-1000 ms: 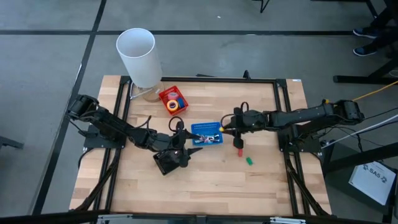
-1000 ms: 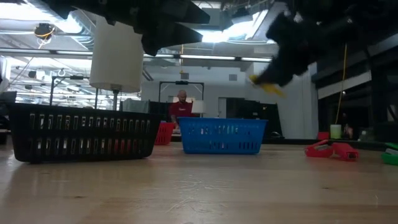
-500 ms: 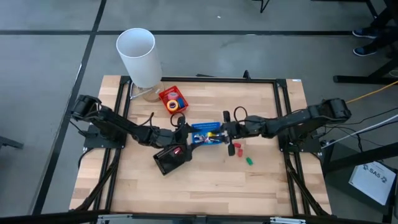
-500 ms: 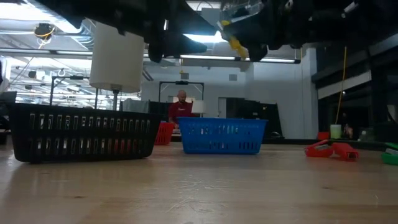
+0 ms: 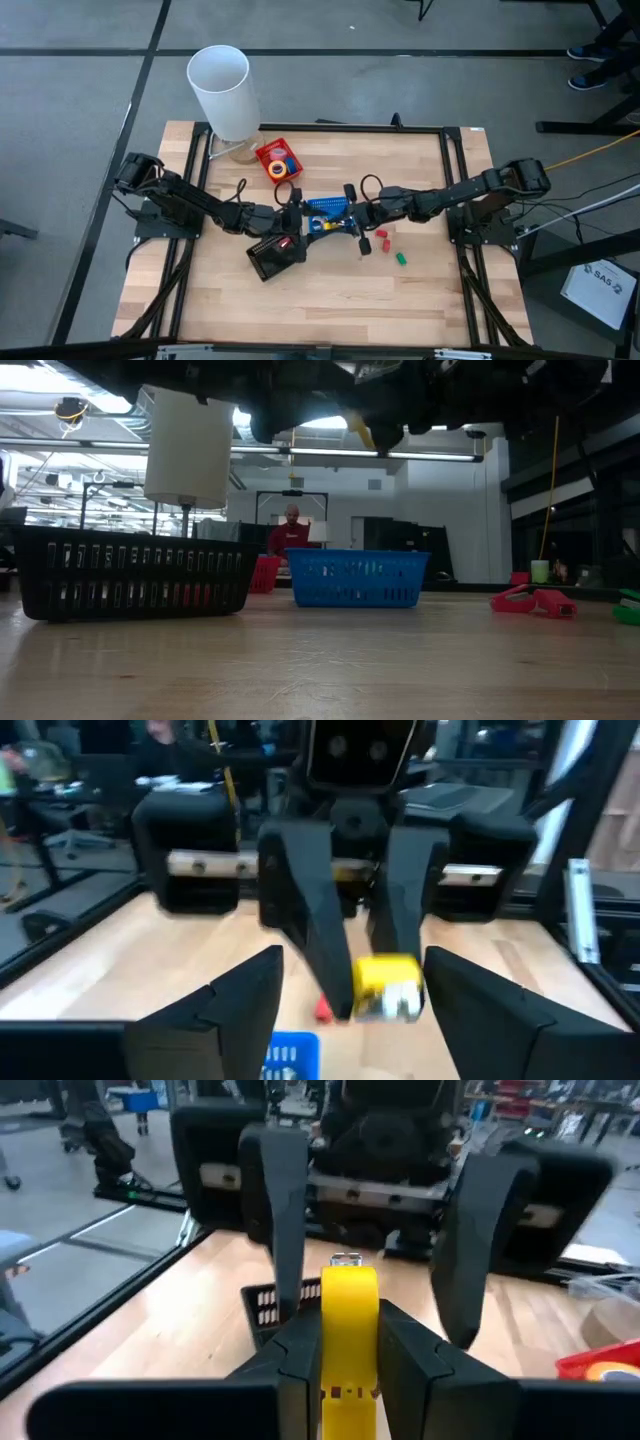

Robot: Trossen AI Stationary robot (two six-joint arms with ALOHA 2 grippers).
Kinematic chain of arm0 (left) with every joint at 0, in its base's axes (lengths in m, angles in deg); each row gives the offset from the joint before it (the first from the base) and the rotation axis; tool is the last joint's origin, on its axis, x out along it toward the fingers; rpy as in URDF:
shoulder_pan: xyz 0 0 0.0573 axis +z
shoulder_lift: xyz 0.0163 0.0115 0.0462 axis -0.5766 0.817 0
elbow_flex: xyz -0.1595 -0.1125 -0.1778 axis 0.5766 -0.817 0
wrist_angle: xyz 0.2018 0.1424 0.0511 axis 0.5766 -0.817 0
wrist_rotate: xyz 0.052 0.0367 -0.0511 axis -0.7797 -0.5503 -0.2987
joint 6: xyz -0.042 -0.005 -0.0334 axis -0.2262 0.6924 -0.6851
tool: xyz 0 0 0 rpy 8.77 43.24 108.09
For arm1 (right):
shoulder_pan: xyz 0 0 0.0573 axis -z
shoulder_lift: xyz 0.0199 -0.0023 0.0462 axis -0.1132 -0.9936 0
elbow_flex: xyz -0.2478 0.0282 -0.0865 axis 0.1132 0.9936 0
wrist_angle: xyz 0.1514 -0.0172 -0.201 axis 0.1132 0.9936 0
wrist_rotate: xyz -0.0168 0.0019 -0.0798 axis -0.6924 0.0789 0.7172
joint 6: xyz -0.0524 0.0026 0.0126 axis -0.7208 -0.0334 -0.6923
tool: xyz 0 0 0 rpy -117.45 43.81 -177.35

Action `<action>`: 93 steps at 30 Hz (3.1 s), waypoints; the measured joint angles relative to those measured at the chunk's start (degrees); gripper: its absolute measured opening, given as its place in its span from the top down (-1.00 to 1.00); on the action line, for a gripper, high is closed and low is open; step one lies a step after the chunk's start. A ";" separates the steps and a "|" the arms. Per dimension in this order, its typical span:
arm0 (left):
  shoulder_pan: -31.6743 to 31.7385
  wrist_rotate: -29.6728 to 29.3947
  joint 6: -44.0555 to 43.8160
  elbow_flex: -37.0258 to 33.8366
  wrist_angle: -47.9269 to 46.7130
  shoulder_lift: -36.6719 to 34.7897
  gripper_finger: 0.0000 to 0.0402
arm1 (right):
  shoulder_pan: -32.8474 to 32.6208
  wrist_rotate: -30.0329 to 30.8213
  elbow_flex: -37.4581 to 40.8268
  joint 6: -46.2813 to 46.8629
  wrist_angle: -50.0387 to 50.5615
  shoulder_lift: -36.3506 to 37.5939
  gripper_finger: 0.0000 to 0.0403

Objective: Pick and place Stapler, Stapler remover, tape
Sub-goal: Put the yellow stapler into the black basket, then put the green stapler into the black basket

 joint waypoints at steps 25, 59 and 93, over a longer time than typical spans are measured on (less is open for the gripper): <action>-0.94 -1.79 -0.90 -0.02 -2.11 -0.07 0.50 | -0.01 0.18 -0.11 0.51 1.33 -0.34 0.59; -3.16 0.58 -0.60 -0.17 -16.69 -5.20 0.67 | -0.01 -2.62 -0.28 0.32 5.17 -0.19 0.16; -8.00 15.86 -34.50 -0.07 -62.52 -18.60 0.55 | -0.02 -2.45 -0.15 0.27 7.57 -0.25 0.18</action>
